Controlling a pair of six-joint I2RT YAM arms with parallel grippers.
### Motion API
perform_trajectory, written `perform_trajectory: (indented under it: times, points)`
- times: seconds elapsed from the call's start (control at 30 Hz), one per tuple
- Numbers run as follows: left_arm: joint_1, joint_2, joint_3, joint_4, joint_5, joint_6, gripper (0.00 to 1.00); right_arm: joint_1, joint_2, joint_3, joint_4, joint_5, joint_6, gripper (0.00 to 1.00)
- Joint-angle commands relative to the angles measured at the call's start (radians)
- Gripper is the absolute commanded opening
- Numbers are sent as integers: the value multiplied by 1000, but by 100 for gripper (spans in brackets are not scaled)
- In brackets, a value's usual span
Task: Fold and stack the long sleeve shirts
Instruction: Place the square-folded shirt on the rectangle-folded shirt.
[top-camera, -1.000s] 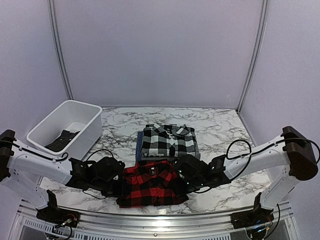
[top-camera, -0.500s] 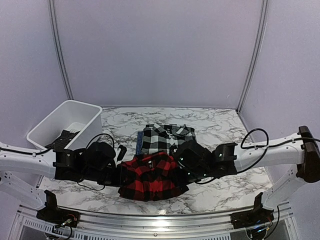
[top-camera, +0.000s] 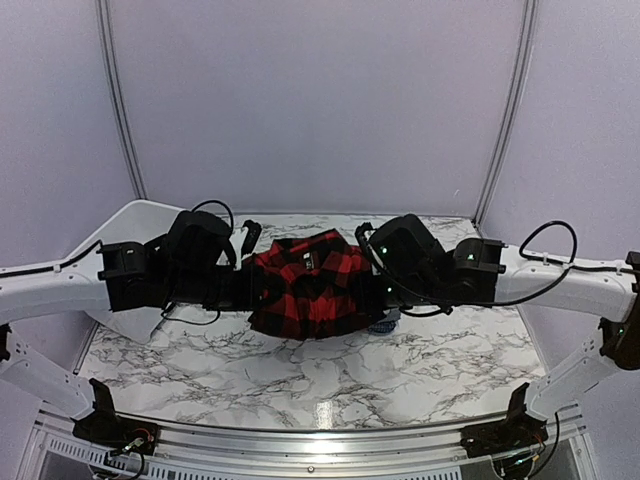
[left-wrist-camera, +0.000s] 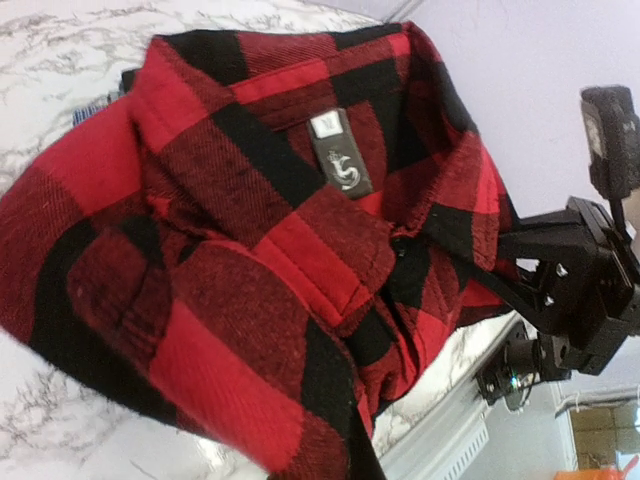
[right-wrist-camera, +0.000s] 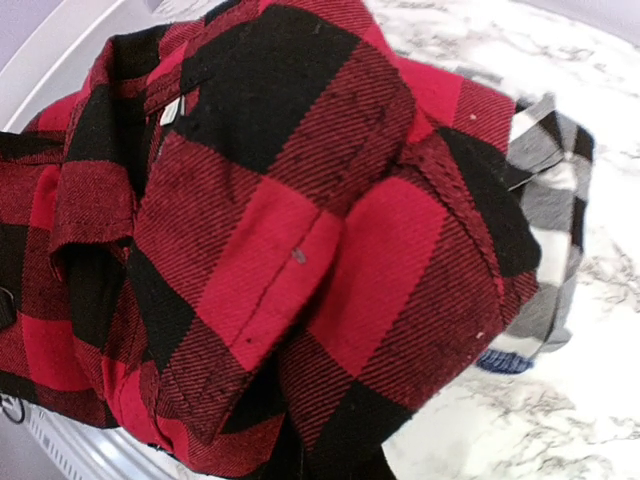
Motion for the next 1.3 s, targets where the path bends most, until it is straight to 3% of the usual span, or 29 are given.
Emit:
perform_trajectory:
  times: [0.0, 0.2, 0.43, 0.83, 1.13, 1.17, 1.27]
  points:
    - [124, 118, 114, 8, 96, 95, 0, -98, -16, 76, 64, 30, -108, 0]
    - [251, 355, 320, 5, 214, 187, 0, -249, 39, 106, 128, -32, -171, 0]
    - [290, 531, 465, 8, 279, 196, 0, -347, 102, 100, 164, -46, -204, 0]
    - [316, 543, 449, 12, 297, 180, 0, -393, 108, 94, 103, -127, -194, 0]
    - [329, 538, 406, 12, 323, 167, 0, -393, 59, -10, 121, -169, -158, 0]
    - [329, 543, 400, 12, 325, 164, 0, -393, 62, -20, 123, -167, -157, 3]
    - [329, 550, 372, 12, 298, 154, 0, -394, 78, -51, 130, -143, -158, 29]
